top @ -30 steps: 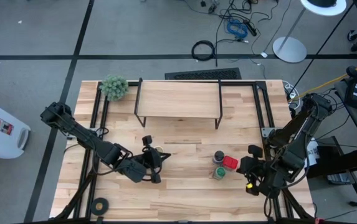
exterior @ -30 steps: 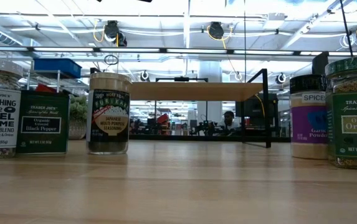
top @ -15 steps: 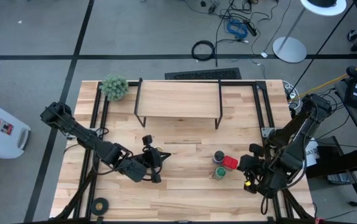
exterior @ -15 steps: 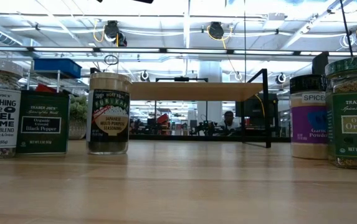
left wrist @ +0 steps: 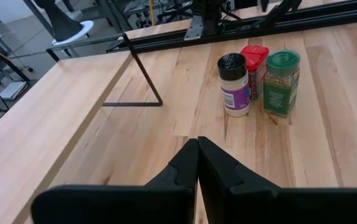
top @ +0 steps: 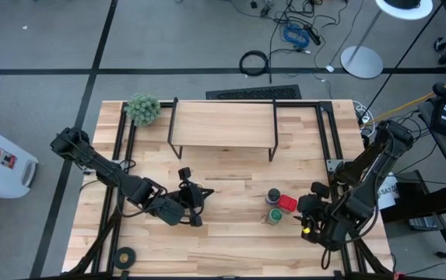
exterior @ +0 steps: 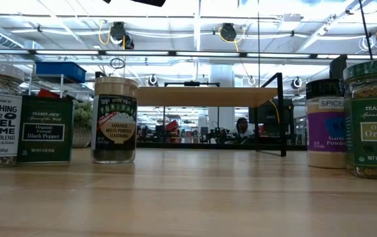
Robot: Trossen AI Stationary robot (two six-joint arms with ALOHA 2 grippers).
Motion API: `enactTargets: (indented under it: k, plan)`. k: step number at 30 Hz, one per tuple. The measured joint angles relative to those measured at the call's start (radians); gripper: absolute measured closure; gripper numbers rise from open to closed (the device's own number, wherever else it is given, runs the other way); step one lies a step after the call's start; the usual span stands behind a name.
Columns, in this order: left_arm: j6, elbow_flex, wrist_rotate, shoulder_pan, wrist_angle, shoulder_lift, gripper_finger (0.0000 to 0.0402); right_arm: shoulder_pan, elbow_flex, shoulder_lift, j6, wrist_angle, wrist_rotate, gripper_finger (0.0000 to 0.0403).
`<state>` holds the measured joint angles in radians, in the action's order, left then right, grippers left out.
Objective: Shelf spices
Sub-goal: Put the red seasoning can on the shelf
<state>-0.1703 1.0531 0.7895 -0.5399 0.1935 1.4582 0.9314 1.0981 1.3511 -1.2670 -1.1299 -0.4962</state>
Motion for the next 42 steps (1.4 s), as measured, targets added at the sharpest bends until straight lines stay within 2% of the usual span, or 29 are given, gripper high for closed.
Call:
enactTargets:
  k: [8,14,22,26,36,42]
  plan:
    - [-0.005,0.000,-0.005,-0.005,0.004,0.000,0.0386,0.006,0.000,0.033,0.000,-0.038,-0.006,0.0119]
    - [-0.005,0.000,-0.007,-0.005,0.004,0.000,0.0386,0.006,0.000,0.065,-0.078,-0.071,-0.028,0.0086]
    - [-0.004,0.000,-0.008,-0.005,0.002,0.000,0.0386,0.005,0.000,0.110,-0.067,-0.114,-0.026,0.0074]
    - [-0.003,0.000,-0.008,-0.003,-0.003,0.000,0.0386,-0.003,0.000,0.110,-0.042,-0.112,-0.057,0.0073]
    - [0.000,0.000,-0.008,-0.003,-0.006,0.000,0.0386,-0.093,0.000,0.109,0.130,-0.099,-0.050,0.0073]
    - [0.000,0.000,-0.008,-0.003,-0.006,0.000,0.0386,-0.094,0.000,0.106,0.130,-0.092,-0.050,0.0073]
